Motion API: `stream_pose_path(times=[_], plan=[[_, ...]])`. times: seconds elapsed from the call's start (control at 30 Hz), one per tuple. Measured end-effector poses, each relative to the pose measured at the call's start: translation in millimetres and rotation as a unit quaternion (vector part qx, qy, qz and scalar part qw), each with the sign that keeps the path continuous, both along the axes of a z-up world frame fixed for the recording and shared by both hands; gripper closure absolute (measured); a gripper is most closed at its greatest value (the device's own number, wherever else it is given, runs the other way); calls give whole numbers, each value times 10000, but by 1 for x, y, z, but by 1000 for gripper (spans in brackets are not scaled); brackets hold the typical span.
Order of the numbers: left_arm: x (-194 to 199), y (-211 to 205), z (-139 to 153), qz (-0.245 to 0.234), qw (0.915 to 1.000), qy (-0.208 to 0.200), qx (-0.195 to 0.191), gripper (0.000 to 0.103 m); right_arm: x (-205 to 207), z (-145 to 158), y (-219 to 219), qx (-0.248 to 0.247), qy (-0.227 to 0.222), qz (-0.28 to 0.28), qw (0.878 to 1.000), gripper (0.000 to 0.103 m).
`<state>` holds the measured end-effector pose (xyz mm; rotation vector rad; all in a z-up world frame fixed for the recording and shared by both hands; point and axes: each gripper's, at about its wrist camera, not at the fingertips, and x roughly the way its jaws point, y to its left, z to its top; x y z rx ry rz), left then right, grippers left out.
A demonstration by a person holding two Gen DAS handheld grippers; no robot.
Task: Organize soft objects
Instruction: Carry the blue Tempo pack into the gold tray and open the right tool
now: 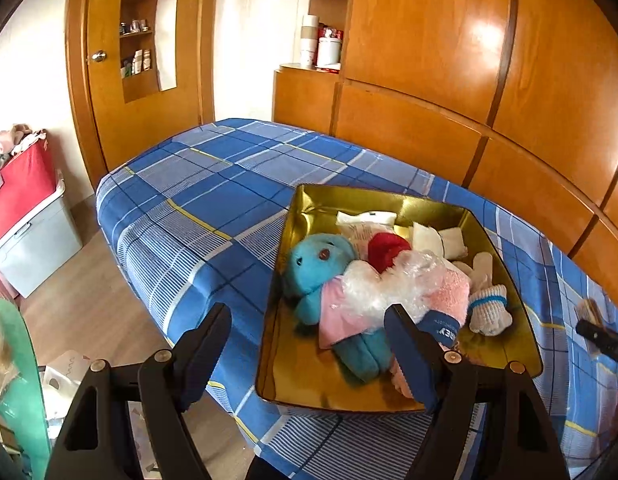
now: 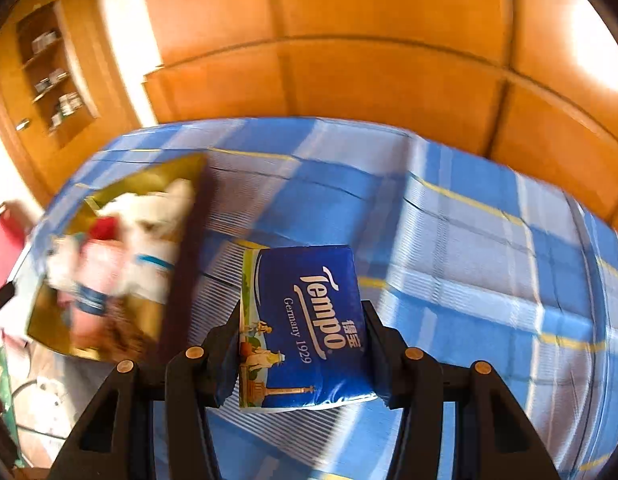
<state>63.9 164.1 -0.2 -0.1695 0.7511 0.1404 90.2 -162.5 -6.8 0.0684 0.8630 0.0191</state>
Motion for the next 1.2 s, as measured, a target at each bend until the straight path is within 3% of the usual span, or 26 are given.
stream_pose_path(times=[0.27, 0.6, 0.83, 1.2], plan=[[-3, 22, 4, 288, 9995, -70, -46, 24, 46, 22, 99, -141, -65, 1175, 9930, 50], [1, 34, -3, 396, 9991, 16, -138, 24, 118, -15, 160, -169, 635, 1364, 9885, 50], [5, 26, -8, 261, 9996, 71, -90, 24, 142, -48, 174, -547, 964, 1334, 9848, 50], [3, 20, -7, 221, 9997, 89, -51, 24, 128, -43, 167, -392, 755, 1275, 9882, 48]])
